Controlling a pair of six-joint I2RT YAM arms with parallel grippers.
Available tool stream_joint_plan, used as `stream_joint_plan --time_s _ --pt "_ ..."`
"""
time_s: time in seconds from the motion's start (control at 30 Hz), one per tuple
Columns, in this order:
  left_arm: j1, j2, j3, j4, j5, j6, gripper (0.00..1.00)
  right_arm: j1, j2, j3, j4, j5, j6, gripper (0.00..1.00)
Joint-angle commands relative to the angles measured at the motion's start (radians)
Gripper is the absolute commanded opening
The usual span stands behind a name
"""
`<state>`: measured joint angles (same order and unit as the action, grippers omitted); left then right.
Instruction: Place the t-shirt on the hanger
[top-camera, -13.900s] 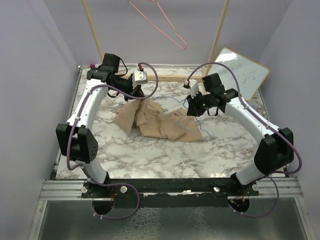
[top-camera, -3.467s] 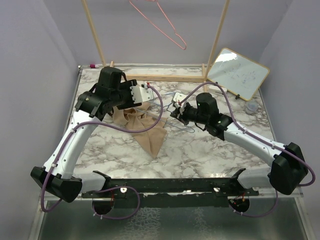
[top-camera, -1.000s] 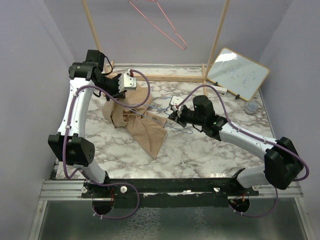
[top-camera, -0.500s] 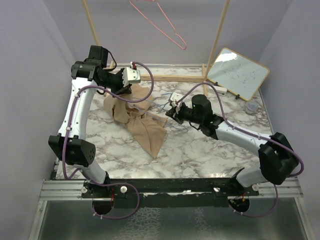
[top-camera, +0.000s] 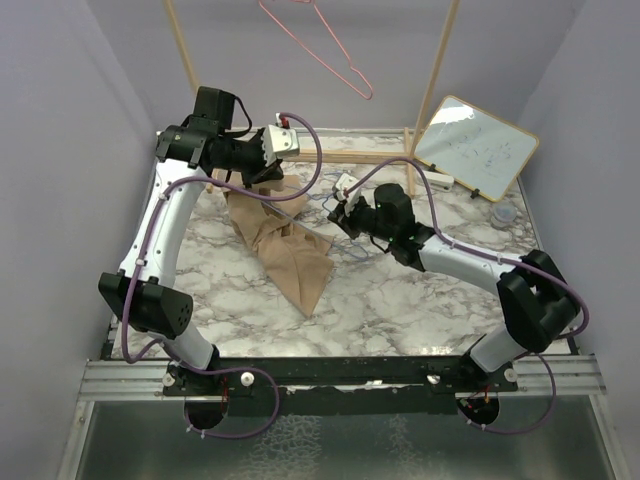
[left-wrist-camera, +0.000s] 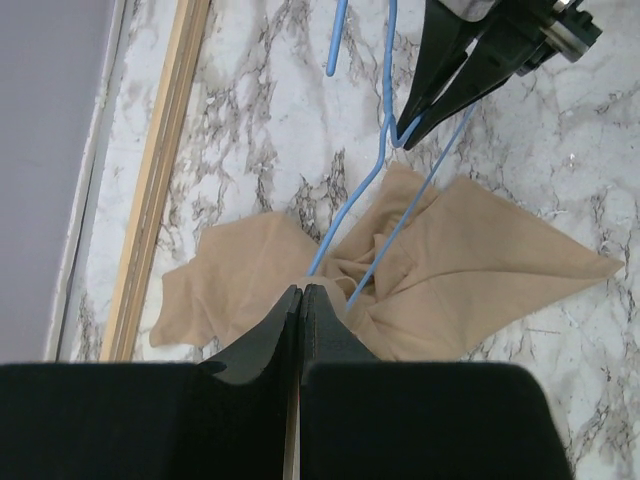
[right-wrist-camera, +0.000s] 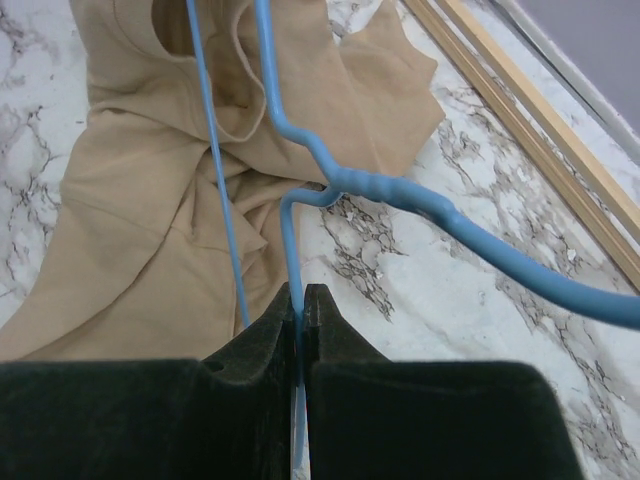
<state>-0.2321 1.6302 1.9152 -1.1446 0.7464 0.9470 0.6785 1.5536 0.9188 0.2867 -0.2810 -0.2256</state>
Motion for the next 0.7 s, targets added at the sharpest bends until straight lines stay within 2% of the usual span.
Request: stream_joint_plan --time_s 0.0,0.23,0.67 --pt "-0.038 -0.046 -0.025 0.087 0.024 -0.082 0.00 -0.004 0.026 0.044 0.098 0.052 0.054 0.01" --pt "-0.078 -0.047 -0.032 0.162 0.020 -0.166 0.00 -0.004 0.044 0.047 0.084 0.104 0.094 0.01" --pt "-0.123 -0.053 -0.003 0.317 -0.004 -0.298 0.00 -0.004 0.015 0.024 0.062 0.110 0.089 0.01"
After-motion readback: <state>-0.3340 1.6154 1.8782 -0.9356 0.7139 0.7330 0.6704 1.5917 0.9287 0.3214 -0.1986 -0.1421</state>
